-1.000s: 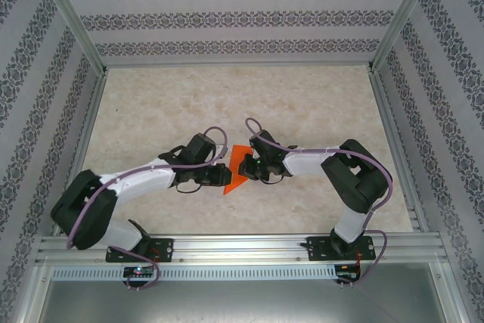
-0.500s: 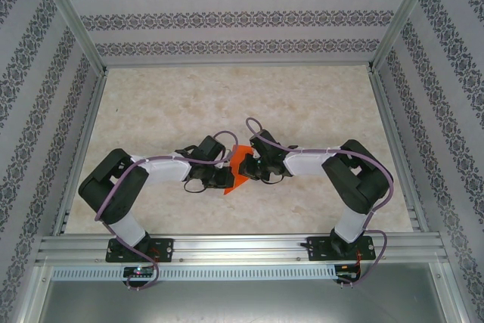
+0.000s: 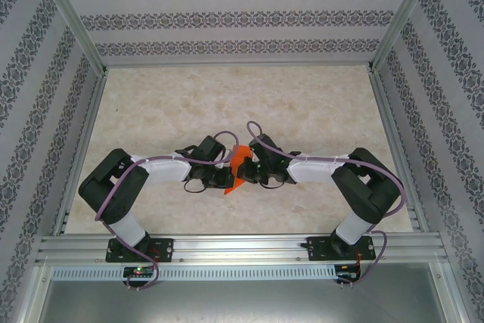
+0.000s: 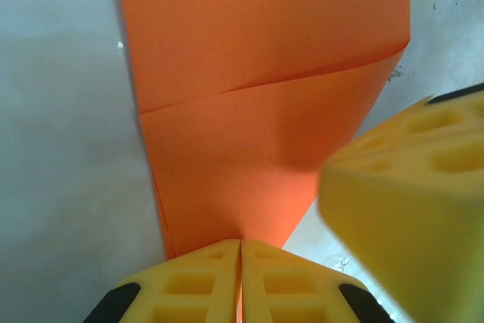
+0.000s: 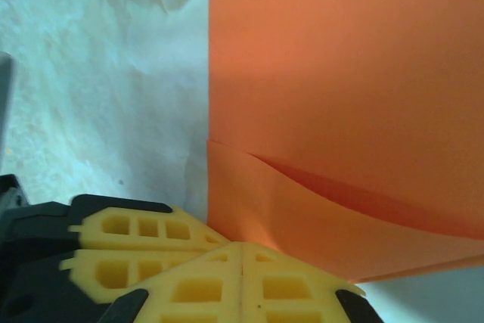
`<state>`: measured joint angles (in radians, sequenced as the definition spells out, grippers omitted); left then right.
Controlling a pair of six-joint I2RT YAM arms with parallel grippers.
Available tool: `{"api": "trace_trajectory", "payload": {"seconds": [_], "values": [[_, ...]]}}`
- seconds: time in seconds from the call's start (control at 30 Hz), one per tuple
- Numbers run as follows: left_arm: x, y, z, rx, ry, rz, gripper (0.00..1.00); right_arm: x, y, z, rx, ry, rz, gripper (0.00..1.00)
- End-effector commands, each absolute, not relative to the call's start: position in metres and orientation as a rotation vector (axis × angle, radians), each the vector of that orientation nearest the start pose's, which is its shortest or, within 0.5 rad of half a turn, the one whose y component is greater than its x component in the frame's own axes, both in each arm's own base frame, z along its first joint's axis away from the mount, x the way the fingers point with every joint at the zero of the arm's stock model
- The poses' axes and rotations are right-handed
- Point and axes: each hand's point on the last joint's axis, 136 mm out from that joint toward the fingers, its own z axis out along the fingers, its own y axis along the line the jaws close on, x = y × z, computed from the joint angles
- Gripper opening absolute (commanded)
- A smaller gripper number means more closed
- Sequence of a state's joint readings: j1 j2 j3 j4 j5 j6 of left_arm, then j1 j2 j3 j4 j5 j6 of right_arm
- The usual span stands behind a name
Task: Fold a paper plane with a square sheet of paper (pick it up from the middle)
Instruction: Third fold the triangle at the center of the table.
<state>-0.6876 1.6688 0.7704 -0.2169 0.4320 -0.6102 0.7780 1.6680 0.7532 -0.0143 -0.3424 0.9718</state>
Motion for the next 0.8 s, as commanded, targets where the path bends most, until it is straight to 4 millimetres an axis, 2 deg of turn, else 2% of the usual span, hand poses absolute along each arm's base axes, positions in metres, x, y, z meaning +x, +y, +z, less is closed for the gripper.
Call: {"api": "trace_trajectory", "payload": {"seconds": [0.0, 0.2, 0.4, 0.77], "values": [[0.219, -0.254, -0.005, 0.240, 2.943, -0.757, 0.11, 0.231, 0.317, 0.024, 0.121, 2.810, 1.045, 0.03], [0.218, -0.252, -0.007, 0.242, 2.952, -0.748, 0.11, 0.224, 0.314, 0.010, 0.133, 2.852, 1.011, 0.04], [0.216, -0.247, -0.011, 0.227, 2.966, -0.712, 0.10, 0.223, 0.295, -0.007, 0.168, 2.888, 0.899, 0.04], [0.211, -0.238, -0.018, 0.243, 2.992, -0.650, 0.07, 0.236, 0.291, -0.003, 0.227, 2.838, 0.943, 0.07]]}}
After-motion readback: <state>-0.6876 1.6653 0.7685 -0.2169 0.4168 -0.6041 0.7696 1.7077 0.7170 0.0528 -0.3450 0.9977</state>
